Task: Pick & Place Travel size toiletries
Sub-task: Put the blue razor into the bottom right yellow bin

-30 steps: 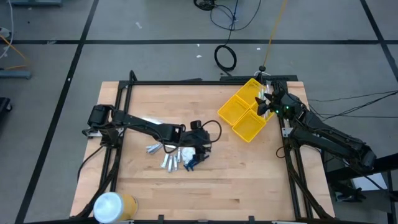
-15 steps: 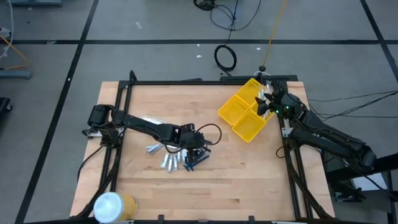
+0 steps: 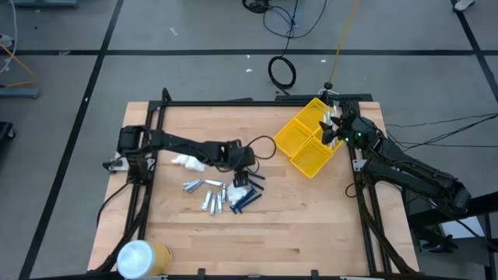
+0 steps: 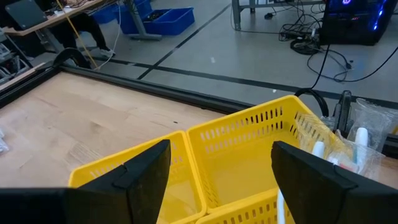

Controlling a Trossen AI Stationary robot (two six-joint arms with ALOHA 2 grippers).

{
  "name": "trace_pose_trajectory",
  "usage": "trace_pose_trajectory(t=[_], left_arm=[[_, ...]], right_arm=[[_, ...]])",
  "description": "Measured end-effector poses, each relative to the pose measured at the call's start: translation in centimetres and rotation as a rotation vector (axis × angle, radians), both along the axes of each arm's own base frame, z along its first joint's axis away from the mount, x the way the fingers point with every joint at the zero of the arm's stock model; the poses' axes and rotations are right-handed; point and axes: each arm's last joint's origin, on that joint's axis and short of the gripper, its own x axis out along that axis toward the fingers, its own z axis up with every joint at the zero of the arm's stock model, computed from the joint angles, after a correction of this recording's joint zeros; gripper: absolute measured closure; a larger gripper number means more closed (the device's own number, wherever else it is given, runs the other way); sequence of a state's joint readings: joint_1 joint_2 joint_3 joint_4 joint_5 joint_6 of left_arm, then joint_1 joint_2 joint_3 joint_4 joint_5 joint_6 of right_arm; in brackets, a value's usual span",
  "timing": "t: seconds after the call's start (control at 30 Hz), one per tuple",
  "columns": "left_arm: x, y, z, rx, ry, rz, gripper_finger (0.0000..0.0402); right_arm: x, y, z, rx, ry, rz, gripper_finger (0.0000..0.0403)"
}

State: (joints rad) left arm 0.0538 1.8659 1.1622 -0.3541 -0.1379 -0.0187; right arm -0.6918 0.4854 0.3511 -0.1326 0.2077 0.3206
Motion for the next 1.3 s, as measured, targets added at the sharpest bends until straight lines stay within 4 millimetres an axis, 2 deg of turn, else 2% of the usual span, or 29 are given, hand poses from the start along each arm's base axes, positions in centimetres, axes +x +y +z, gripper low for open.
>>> trace_pose_trajectory(t=[0.13,0.27,0.4,0.53,0.67,0.97,1.17,1.3], left_arm=[[0.6,0.5,-1.6,-0.072,0.006,-0.084,0.0149],[1.1,0.4,-3.1,-0.070,0.019,-0.141,0.0149],[1.2,0.8,-4.3,-0.084,0.046,-0.131,0.0149],[1.1,1.4,-4.5,-0.128,0.049,-0.113,0.0156],[1.1,1.6,-4.5,-0.156,0.043,-0.120,0.0205],[1.0,1.6,-4.6,-0.158,0.048,-0.137,0.0381],[1.5,1.8,-4.0,-0.134,-0.020,-0.139,0.0377],[1.5,2.0,-2.9,-0.117,-0.070,-0.147,0.0391]], right_arm=[[0.0,0.0,0.0,0.000,0.000,0.000,0.0137],[0.0,0.0,0.0,0.001,0.001,0.000,0.0138],[0.0,0.0,0.0,0.001,0.001,0.000,0.0138],[0.0,0.0,0.0,0.001,0.001,0.000,0.0137],[0.0,0.0,0.0,0.001,0.001,0.000,0.0138],[0.0,0.0,0.0,0.000,0.001,0.000,0.0137],[0.0,0.0,0.0,0.001,0.001,0.000,0.0137],[0.0,0.0,0.0,0.000,0.000,0.000,0.0138]])
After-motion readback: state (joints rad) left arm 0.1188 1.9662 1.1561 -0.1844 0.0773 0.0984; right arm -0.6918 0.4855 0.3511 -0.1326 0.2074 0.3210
